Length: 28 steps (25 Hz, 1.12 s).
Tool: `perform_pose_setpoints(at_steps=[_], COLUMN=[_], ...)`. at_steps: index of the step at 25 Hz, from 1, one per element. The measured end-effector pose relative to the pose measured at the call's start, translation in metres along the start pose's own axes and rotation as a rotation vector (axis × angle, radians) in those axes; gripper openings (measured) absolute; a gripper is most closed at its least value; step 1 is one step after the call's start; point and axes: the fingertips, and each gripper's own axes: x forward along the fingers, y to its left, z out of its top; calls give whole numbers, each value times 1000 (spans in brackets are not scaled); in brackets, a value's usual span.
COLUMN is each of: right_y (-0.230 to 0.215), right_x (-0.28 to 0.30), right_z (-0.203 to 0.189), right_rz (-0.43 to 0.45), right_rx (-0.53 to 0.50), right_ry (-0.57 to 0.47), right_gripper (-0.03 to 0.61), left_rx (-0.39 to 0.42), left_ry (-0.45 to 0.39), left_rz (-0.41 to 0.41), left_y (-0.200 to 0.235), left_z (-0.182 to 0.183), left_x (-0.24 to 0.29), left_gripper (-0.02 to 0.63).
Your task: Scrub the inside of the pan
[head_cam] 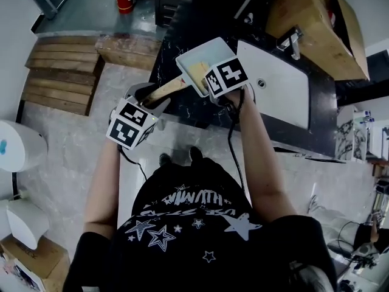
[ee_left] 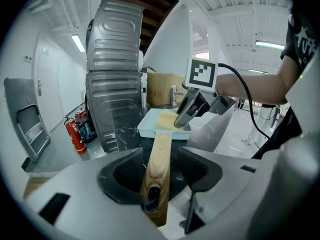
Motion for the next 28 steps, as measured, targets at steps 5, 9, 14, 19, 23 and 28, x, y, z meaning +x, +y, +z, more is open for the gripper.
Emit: perform_pose_setpoints(at_steps=[5,9,14,19,23,28], right_y=[-7,-10,-18,-25,-32,-32], right_x=[-22,-41,-57,-72,-88,-106], right_z=[15,23,25,16,5,-15], right_rz=[-34,-48,-64,-85,-72,-38], right_rx=[8,-29,-105,-185,-183,-193], right_ry=[-140,-247,-359,-429,-491,-541], right_gripper=[87,87,87,86,84,83], left_rx=[-2,-78,-144,-188,-194,-204], left_ry=[-67,-184,-330,-399,-406,-386], left_rz=[67,184,295,347,365,391], left_y=[8,18,18,4,-17,-46], left_z=[11,30,54,69,76,75], left_x=[-13,-34,-55,-64,-61,-53], left_gripper=[252,253,253,240,229,156])
